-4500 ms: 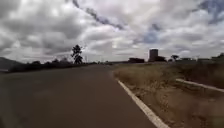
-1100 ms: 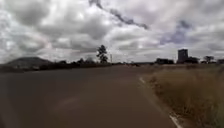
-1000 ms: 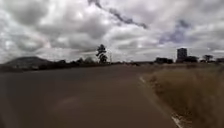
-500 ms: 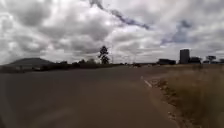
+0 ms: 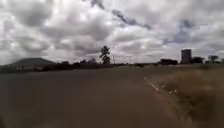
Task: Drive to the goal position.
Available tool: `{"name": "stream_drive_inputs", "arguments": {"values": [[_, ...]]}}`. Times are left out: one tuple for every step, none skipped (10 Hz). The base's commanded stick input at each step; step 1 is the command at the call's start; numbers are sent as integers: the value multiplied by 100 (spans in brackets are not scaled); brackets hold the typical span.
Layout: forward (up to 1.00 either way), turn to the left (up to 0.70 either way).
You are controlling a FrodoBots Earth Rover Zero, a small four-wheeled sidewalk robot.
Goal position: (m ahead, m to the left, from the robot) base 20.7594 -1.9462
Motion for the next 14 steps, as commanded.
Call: {"name": "stream_drive_inputs", "arguments": {"values": [[85, -25], [85, -7], [85, 0], [85, 0], [85, 0], [85, 0], [85, 0], [85, -11], [85, -29], [85, -33], [85, -33], [85, -31], [85, -23], [72, -14]]}}
